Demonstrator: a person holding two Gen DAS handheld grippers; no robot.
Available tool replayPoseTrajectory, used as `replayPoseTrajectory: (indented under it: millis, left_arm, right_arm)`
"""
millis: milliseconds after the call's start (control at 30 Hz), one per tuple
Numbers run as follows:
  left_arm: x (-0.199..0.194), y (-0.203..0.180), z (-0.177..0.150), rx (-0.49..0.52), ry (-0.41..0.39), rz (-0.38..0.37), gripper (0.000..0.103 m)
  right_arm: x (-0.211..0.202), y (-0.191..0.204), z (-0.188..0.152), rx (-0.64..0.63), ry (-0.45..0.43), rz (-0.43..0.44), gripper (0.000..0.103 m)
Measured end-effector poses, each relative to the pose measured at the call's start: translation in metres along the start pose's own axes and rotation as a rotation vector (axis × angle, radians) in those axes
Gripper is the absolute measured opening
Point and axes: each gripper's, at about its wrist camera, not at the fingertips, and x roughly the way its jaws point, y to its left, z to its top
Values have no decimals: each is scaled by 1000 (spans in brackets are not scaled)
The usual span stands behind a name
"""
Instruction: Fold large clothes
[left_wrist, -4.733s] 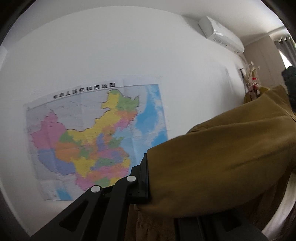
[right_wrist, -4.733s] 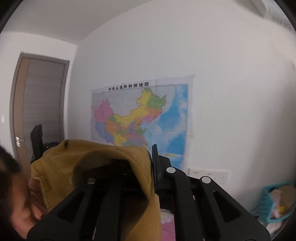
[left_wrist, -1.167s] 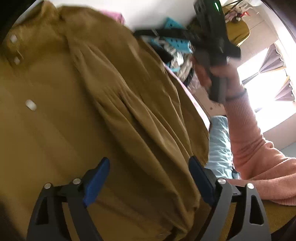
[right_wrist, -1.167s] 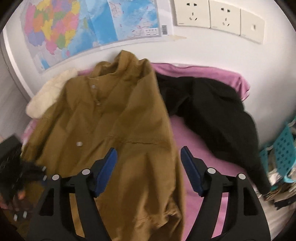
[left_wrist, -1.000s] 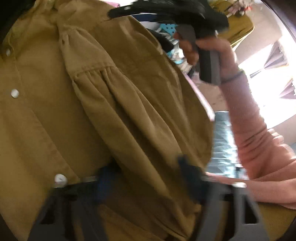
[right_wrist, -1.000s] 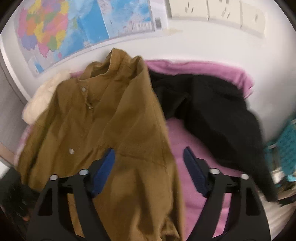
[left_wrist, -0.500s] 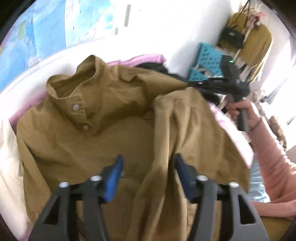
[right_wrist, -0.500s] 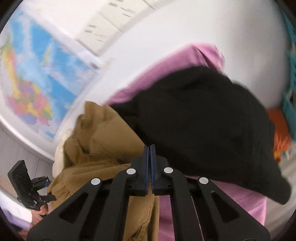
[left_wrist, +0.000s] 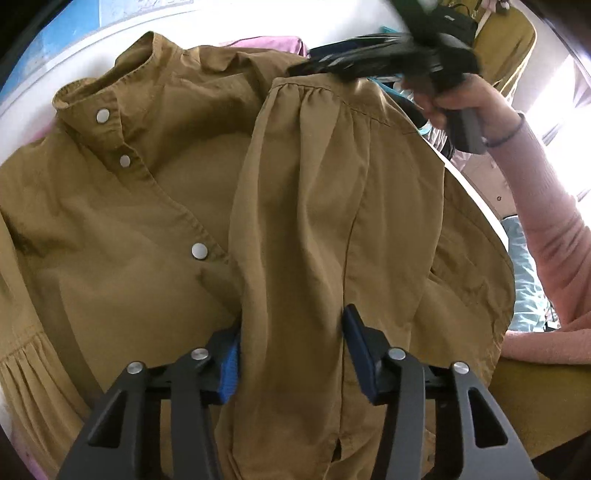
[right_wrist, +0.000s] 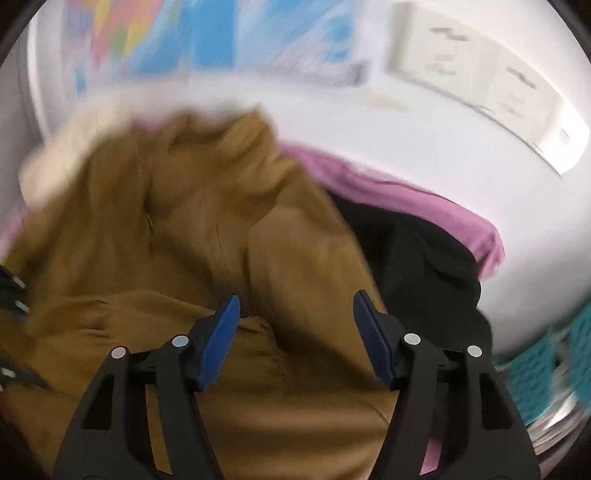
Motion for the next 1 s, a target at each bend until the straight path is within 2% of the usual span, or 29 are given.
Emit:
replayPoseTrajectory:
  millis: [33, 67, 100, 133, 167, 233, 300, 367, 433, 467, 500, 567, 667, 733, 767, 867, 933, 1000]
  left_arm:
    - [1, 1, -3, -1, 1, 1, 44]
    - [1, 2, -6, 3, 1, 2, 40]
    - [0, 2, -6, 6, 0, 7, 34]
    - [-3, 6, -4, 4, 0, 7, 28]
    - [-9, 13, -7, 4, -4, 2, 19]
    - [-14, 20, -5, 4, -27, 8, 17]
    - [-26, 27, 1, 5, -62, 48, 16]
    - [-39, 39, 8, -10, -92, 80, 16]
    - [-47, 55, 20, -39, -114, 127, 17]
    - [-46, 66, 27, -66, -116, 156, 25]
    - [-42, 78, 34, -88, -106, 186, 41]
    - [-34, 95, 42, -108, -83, 191, 56]
    - [-19, 118, 47, -188, -30, 161, 65]
    - [-21, 118, 43, -174, -41, 146, 66]
    - [-24, 118, 40, -168, -46, 137, 68]
    - [-47, 111, 23, -161, -111, 49, 71]
    - [-65, 102, 13, -126, -150, 24, 77]
    - [-72, 82, 1, -67, -166, -2, 81]
  right_arm:
    - [8, 2, 0, -18, 24, -28, 53]
    - [17, 2, 3, -26, 51, -36, 27]
    - [25, -2, 4, -17, 78, -23, 9]
    - [26, -7, 5, 8, 83, -1, 5]
    - [21, -17, 5, 60, 65, 53, 5]
    - [4, -43, 4, 199, 4, 193, 5]
    - [-15, -84, -1, 398, -81, 361, 4]
    - [-23, -123, -9, 573, -149, 462, 2]
    - [-19, -154, -22, 707, -177, 491, 1]
    - [-10, -164, -29, 769, -168, 509, 1]
    - [2, -167, -34, 795, -142, 497, 1]
    - [16, -168, -38, 804, -127, 457, 1]
    - [32, -174, -50, 903, -129, 491, 2]
    - [32, -173, -53, 909, -126, 480, 4]
    - [29, -172, -53, 900, -123, 467, 17]
    - [9, -174, -54, 883, -145, 412, 43]
    - [-16, -161, -52, 806, -168, 386, 55]
    - [-39, -139, -45, 700, -180, 366, 55]
